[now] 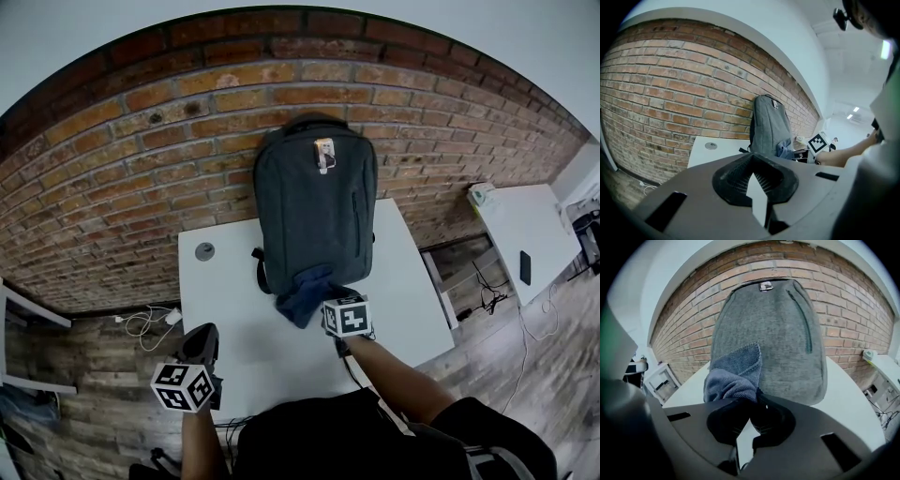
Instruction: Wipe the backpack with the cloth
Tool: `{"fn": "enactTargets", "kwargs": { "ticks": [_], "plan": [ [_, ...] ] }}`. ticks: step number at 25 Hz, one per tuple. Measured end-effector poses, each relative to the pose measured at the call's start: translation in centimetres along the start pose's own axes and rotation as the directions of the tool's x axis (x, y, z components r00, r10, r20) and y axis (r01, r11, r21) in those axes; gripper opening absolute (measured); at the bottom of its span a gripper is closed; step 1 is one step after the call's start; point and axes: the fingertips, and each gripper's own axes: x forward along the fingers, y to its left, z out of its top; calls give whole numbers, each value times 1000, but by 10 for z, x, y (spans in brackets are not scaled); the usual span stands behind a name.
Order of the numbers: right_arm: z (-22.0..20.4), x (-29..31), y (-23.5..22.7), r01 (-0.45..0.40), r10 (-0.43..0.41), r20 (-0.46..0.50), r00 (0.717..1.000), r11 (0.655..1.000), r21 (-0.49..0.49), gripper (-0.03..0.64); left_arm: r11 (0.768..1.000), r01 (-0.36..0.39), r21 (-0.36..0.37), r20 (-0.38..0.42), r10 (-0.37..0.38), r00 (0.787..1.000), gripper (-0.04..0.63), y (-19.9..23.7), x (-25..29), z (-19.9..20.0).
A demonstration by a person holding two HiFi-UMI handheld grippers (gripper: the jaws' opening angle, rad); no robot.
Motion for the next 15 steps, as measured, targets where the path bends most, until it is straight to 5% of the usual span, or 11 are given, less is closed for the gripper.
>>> {"fn": "enactTargets", "kwargs": {
  "ticks": [15],
  "plan": [
    [-6,-31,-130,189,-193,29,981,976,103,20,999,29,18,-32,-28,999,-5,-33,26,3]
  ]
}}
